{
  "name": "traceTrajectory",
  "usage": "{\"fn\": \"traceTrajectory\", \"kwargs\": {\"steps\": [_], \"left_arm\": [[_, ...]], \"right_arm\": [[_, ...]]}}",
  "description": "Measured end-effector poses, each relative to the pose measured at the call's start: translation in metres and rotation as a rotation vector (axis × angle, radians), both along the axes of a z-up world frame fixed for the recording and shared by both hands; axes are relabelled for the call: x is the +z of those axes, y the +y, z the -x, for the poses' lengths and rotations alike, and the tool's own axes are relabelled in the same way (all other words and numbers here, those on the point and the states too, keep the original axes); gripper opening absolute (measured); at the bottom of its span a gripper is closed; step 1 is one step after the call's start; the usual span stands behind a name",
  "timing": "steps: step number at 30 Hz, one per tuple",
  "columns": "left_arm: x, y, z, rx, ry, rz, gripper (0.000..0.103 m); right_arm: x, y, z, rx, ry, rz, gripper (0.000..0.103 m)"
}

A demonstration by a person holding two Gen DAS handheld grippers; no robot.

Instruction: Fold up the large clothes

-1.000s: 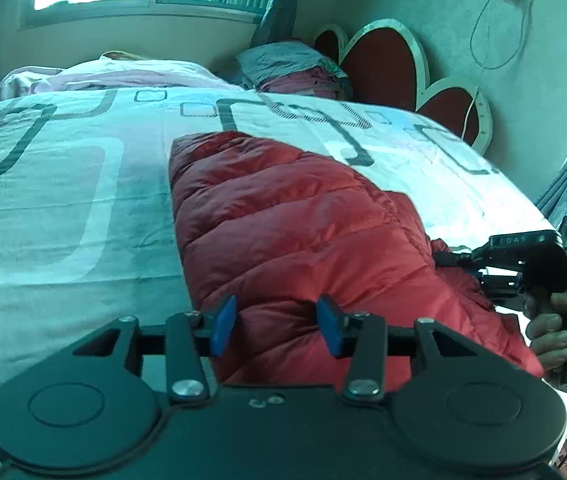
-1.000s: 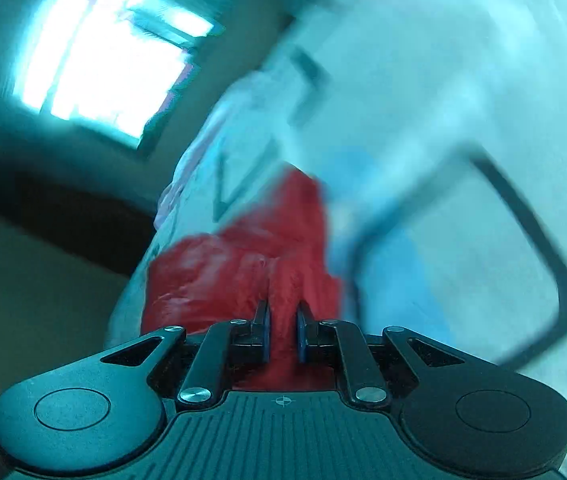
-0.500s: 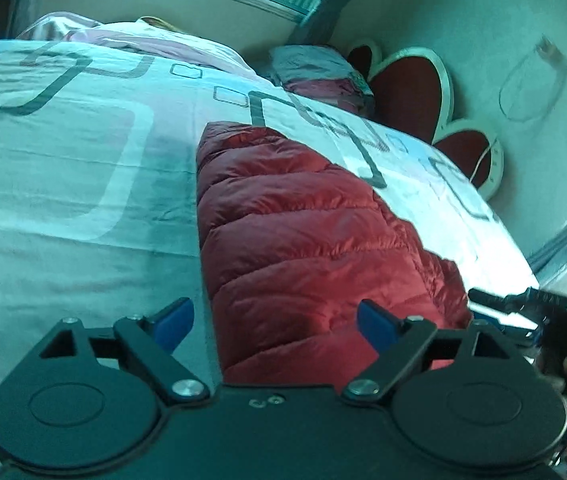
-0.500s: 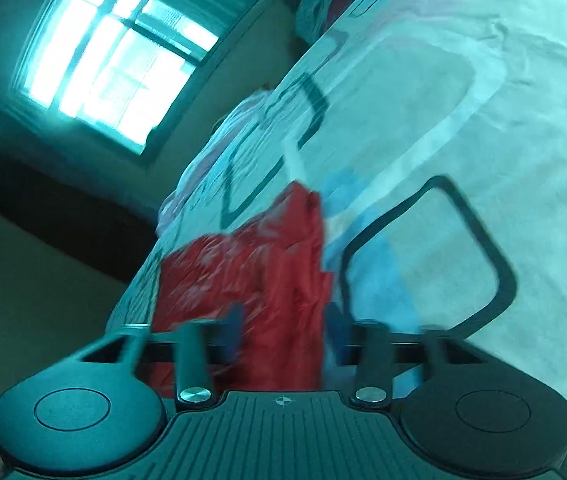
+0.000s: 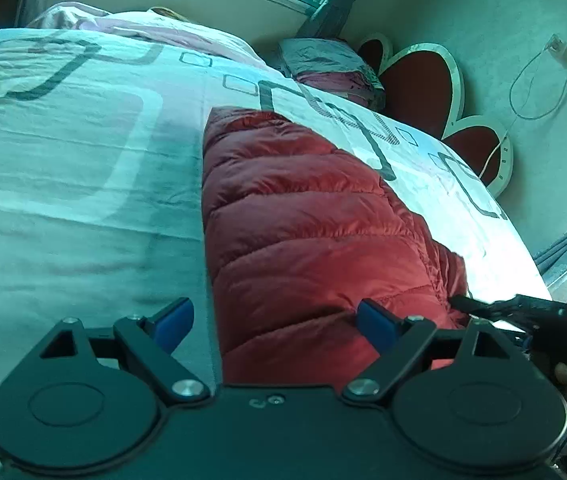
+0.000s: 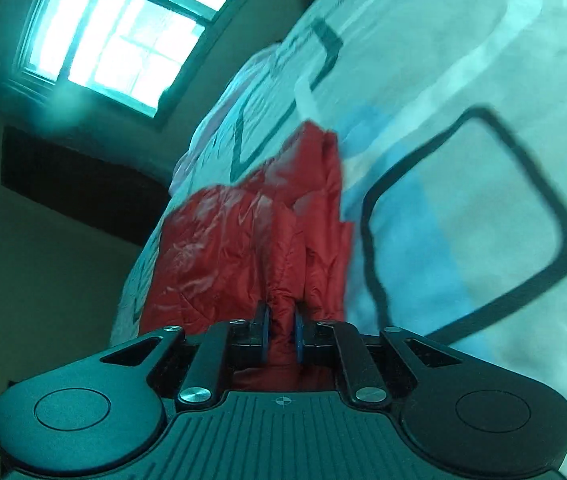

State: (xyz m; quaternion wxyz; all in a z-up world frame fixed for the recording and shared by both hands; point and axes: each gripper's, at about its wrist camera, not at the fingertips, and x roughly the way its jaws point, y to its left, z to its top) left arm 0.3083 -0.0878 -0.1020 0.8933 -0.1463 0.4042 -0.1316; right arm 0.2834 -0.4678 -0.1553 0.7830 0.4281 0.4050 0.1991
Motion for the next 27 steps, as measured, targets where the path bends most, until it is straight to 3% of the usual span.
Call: {"fn": "traceTrajectory", "kwargs": {"steps": [1,2,6,8,9,11,15,17,18,22,27], "left_arm": [[0.000,0.001,0.000,0.001,0.000,0.000,0.089],[-0.001,0.002,-0.001,0.002,0.004,0.000,0.089],[-0.005,0.006,-0.007,-0.003,0.023,0.044,0.088],[-0.005,0.007,-0.011,-0.008,0.033,0.083,0.088],[-0.005,0.007,-0.012,-0.007,0.034,0.098,0.089],[-0.007,0.007,-0.016,-0.003,0.048,0.115,0.089],[-0.017,0.007,-0.026,0.007,0.098,0.134,0.091],[-0.024,0.012,-0.031,0.019,0.123,0.164,0.094],[-0.027,0.013,-0.034,0.026,0.142,0.178,0.096],[-0.038,0.018,-0.044,0.032,0.180,0.252,0.095],[-0.050,0.017,-0.053,0.004,0.208,0.336,0.095]], "right_arm": [[0.001,-0.001,0.003,-0.015,0.005,0.024,0.071],[0.000,-0.001,0.003,-0.019,0.003,0.040,0.077],[-0.009,-0.001,-0.002,-0.006,0.024,-0.019,0.077],[-0.002,-0.004,-0.005,0.021,0.021,-0.085,0.060],[0.005,-0.005,-0.003,0.027,-0.008,-0.070,0.060],[0.013,0.003,-0.004,0.035,0.007,0.087,0.061],[-0.003,0.003,-0.011,0.047,0.084,-0.014,0.067],[-0.002,0.007,-0.013,0.066,0.071,-0.032,0.087],[0.000,0.012,-0.016,0.084,0.062,-0.016,0.090],[0.005,0.024,-0.022,0.130,0.039,0.063,0.086],[-0.001,0.028,-0.035,0.168,0.053,0.030,0.081]]}}
